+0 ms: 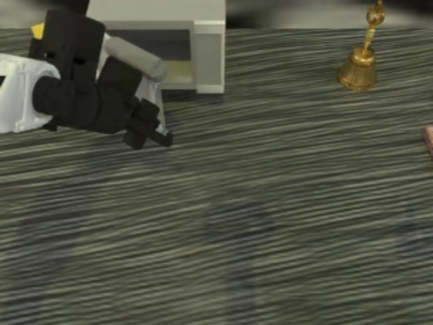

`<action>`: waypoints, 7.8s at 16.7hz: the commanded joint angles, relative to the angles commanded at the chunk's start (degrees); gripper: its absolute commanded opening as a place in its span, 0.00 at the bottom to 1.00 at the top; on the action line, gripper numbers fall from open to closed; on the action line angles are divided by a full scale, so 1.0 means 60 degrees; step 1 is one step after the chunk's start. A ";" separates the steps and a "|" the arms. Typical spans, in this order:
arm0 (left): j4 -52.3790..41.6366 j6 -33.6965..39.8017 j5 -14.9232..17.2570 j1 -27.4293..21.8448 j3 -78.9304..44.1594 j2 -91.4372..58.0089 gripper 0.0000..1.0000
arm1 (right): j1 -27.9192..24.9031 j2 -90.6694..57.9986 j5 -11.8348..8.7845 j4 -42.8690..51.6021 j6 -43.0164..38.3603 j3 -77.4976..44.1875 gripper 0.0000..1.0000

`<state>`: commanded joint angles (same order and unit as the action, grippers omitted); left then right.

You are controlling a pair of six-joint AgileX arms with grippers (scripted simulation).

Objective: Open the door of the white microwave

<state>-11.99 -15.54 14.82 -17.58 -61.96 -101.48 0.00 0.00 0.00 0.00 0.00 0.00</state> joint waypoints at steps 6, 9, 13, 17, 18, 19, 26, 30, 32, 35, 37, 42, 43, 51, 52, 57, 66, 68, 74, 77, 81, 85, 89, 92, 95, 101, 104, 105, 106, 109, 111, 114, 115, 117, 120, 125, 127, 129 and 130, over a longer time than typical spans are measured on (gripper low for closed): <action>0.0000 0.0000 0.0000 0.0000 0.0000 0.0000 0.00 | 0.0000 0.0000 0.0000 0.0000 0.0000 0.0000 1.00; 0.0000 0.0000 0.0000 0.0000 0.0000 0.0000 0.00 | 0.0000 0.0000 0.0000 0.0000 0.0000 0.0000 1.00; -0.0018 0.0022 0.0086 -0.0055 0.0021 -0.0002 0.00 | 0.0000 0.0000 0.0000 0.0000 0.0000 0.0000 1.00; -0.0124 -0.0402 0.0350 0.0160 0.0056 0.0076 0.00 | 0.0000 0.0000 0.0000 0.0000 0.0000 0.0000 1.00; -0.0150 -0.0538 0.0429 0.0213 0.0062 0.0104 0.00 | 0.0000 0.0000 0.0000 0.0000 0.0000 0.0000 1.00; -0.0193 -0.0661 0.0507 0.0281 0.0085 0.0116 0.00 | 0.0000 0.0000 0.0000 0.0000 0.0000 0.0000 1.00; -0.0234 -0.0764 0.0571 0.0333 0.0108 0.0121 0.00 | 0.0000 0.0000 0.0000 0.0000 0.0000 0.0000 1.00; -0.0234 -0.0764 0.0571 0.0333 0.0108 0.0121 0.00 | 0.0000 0.0000 0.0000 0.0000 0.0000 0.0000 1.00; -0.0234 -0.0764 0.0571 0.0333 0.0108 0.0121 0.00 | 0.0000 0.0000 0.0000 0.0000 0.0000 0.0000 1.00; -0.0234 -0.0764 0.0571 0.0333 0.0108 0.0121 0.00 | 0.0000 0.0000 0.0000 0.0000 0.0000 0.0000 1.00; -0.0234 -0.0764 0.0571 0.0333 0.0108 0.0121 0.00 | 0.0000 0.0000 0.0000 0.0000 0.0000 0.0000 1.00; -0.0234 -0.0764 0.0571 0.0333 0.0108 0.0121 0.00 | 0.0000 0.0000 0.0000 0.0000 0.0000 0.0000 1.00; -0.0234 -0.0764 0.0571 0.0333 0.0108 0.0121 0.00 | 0.0000 0.0000 0.0000 0.0000 0.0000 0.0000 1.00; -0.0396 -0.1208 0.0920 0.0506 0.0125 0.0178 0.00 | 0.0000 0.0000 0.0000 0.0000 0.0000 0.0000 1.00; -0.0442 -0.1351 0.0999 0.0569 0.0126 0.0193 0.00 | 0.0000 0.0000 0.0000 0.0000 0.0000 0.0000 1.00; -0.0522 -0.1516 0.1096 0.0657 0.0147 0.0191 0.00 | 0.0000 0.0000 0.0000 0.0000 0.0000 0.0000 1.00; -0.0522 -0.1516 0.1096 0.0657 0.0147 0.0191 0.00 | 0.0000 0.0000 0.0000 0.0000 0.0000 0.0000 1.00; -0.0522 -0.1516 0.1096 0.0657 0.0147 0.0191 0.00 | 0.0000 0.0000 0.0000 0.0000 0.0000 0.0000 1.00; -0.0522 -0.1516 0.1096 0.0657 0.0147 0.0191 0.00 | 0.0000 0.0000 0.0000 0.0000 0.0000 0.0000 1.00; -0.0522 -0.1516 0.1096 0.0657 0.0147 0.0191 0.00 | 0.0000 0.0000 0.0000 0.0000 0.0000 0.0000 1.00; -0.0605 -0.1615 0.1227 0.0663 0.0183 0.0175 0.00 | 0.0000 0.0000 0.0000 0.0000 0.0000 0.0000 1.00; -0.0782 -0.2122 0.1500 0.0898 0.0115 0.0219 0.00 | 0.0000 0.0000 0.0000 0.0000 0.0000 0.0000 1.00; -0.0857 -0.2259 0.1574 0.0969 0.0126 0.0214 0.00 | 0.0000 0.0000 0.0000 0.0000 0.0000 0.0000 1.00; -0.0857 -0.2259 0.1574 0.0969 0.0126 0.0214 0.00 | 0.0000 0.0000 0.0000 0.0000 0.0000 0.0000 1.00; -0.0857 -0.2259 0.1574 0.0969 0.0126 0.0214 0.00 | 0.0000 0.0000 0.0000 0.0000 0.0000 0.0000 1.00; -0.0857 -0.2259 0.1574 0.0969 0.0126 0.0214 0.00 | 0.0000 0.0000 0.0000 0.0000 0.0000 0.0000 1.00; -0.0857 -0.2259 0.1574 0.0969 0.0126 0.0214 0.00 | 0.0000 0.0000 0.0000 0.0000 0.0000 0.0000 1.00; -0.0857 -0.2259 0.1574 0.0969 0.0126 0.0214 0.00 | 0.0000 0.0000 0.0000 0.0000 0.0000 0.0000 1.00; -0.0857 -0.2259 0.1574 0.0969 0.0126 0.0214 0.00 | 0.0000 0.0000 0.0000 0.0000 0.0000 0.0000 1.00; -0.0857 -0.2259 0.1574 0.0969 0.0126 0.0214 0.00 | 0.0000 0.0000 0.0000 0.0000 0.0000 0.0000 1.00; -0.0857 -0.2259 0.1574 0.0969 0.0126 0.0214 0.00 | 0.0000 0.0000 0.0000 0.0000 0.0000 0.0000 1.00; -0.0938 -0.2340 0.1684 0.0971 0.0165 0.0198 0.00 | 0.0000 0.0000 0.0000 0.0000 0.0000 0.0000 1.00; -0.0995 -0.2464 0.1741 0.1020 0.0146 0.0192 0.00 | 0.0000 0.0000 0.0000 0.0000 0.0000 0.0000 1.00; -0.1076 -0.2676 0.1855 0.1124 0.0091 0.0205 0.00 | 0.0000 0.0000 0.0000 0.0000 0.0000 0.0000 1.00; -0.1247 -0.3023 0.2026 0.1279 0.0049 0.0197 0.00 | 0.0000 0.0000 0.0000 0.0000 0.0000 0.0000 1.00; -0.1258 -0.3043 0.2035 0.1287 0.0048 0.0195 0.00 | 0.0000 0.0000 0.0000 0.0000 0.0000 0.0000 1.00; -0.1258 -0.3043 0.2035 0.1287 0.0048 0.0195 0.00 | 0.0000 0.0000 0.0000 0.0000 0.0000 0.0000 1.00; -0.1258 -0.3043 0.2035 0.1287 0.0048 0.0195 0.00 | 0.0000 0.0000 0.0000 0.0000 0.0000 0.0000 1.00; -0.1258 -0.3043 0.2035 0.1287 0.0048 0.0195 0.00 | 0.0000 0.0000 0.0000 0.0000 0.0000 0.0000 1.00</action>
<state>-19.54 -33.79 27.03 -9.86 -61.67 -100.30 0.00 0.00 0.00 0.00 0.00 0.00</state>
